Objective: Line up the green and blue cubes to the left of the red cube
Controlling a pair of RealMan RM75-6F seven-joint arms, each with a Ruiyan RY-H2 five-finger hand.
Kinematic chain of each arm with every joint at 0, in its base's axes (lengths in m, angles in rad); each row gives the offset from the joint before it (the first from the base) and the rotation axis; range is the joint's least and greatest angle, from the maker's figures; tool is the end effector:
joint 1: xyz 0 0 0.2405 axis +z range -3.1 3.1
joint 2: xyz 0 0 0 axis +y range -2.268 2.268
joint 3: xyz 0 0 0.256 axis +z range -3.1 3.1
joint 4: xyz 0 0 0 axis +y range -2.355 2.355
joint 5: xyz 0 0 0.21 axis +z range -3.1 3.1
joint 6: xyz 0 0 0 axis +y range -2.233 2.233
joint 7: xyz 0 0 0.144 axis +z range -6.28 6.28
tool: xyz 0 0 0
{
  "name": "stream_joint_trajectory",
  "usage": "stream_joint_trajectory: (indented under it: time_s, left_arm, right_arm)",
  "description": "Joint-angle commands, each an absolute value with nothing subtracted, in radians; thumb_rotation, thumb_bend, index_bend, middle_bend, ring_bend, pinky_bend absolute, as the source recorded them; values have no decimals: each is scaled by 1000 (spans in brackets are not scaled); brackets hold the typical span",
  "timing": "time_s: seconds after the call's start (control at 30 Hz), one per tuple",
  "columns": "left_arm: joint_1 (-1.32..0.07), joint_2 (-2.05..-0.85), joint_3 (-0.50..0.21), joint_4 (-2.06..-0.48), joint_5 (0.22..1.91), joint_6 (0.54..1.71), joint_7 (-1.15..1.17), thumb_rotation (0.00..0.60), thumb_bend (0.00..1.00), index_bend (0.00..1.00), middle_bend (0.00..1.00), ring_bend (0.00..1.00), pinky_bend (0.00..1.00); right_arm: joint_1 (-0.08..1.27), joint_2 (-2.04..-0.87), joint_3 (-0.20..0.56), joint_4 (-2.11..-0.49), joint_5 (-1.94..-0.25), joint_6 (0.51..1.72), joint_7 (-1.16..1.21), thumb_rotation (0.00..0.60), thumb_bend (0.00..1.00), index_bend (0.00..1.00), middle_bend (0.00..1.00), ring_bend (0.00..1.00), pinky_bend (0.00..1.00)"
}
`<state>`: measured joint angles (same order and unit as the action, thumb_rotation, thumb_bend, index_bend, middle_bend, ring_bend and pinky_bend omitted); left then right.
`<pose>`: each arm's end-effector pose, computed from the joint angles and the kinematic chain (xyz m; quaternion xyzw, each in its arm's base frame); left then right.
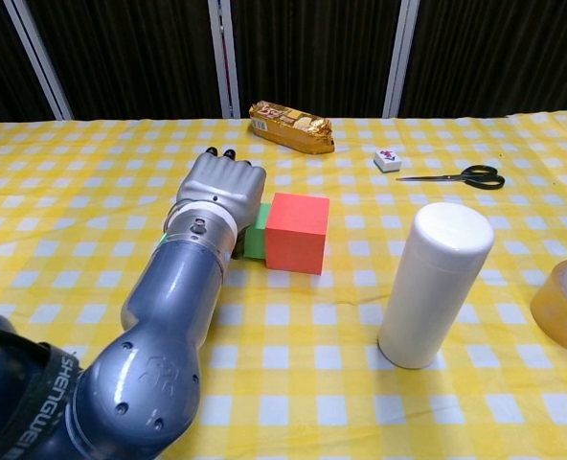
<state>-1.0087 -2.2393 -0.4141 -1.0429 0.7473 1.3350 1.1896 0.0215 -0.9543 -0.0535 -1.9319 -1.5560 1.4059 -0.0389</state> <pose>-0.0324 0.3347 -0.1332 -0.7037 -0.2671 -0.2435 0.6117 -0.2713 -0.1360 0.1570 0.6075 -0.4795 0.3586 0.5220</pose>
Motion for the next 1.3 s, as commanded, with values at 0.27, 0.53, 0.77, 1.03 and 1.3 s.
stream_joint_trajectory:
  time_s: [0.27,0.53,0.77,1.03,1.3]
  left_arm:
    - [-1007,-2240,-407,-1044,755,1332,1232,600,335,313,81,0,0]
    - [-1000,-2237,-403,-1055,760,1333,1258,600,336,298,75,0,0]
    - [-995,-2232,-403,-1066,765,1337,1269,600,335,300,74,0,0]
    - [-982,-2213,-405,-1101,764,1344,1287,600,326,261,64,0,0]
    - [-963,-2183,-397,-1145,754,1353,1312,600,305,259,62,0,0]
  right_arm:
    - [21,-951,-54,-1934,-1557,1408,-33,600,282,50,0,0,0]
    - [20,-949,-54,-1933,-1558,1410,-30,600,282,50,0,0,0]
    - [22,-949,-53,-1932,-1558,1407,-29,600,282,50,0,3,0]
    - [20,-950,-52,-1934,-1566,1415,-31,600,282,50,0,10,0]
    - [21,-951,-53,-1935,-1570,1416,-36,600,282,50,0,9,0]
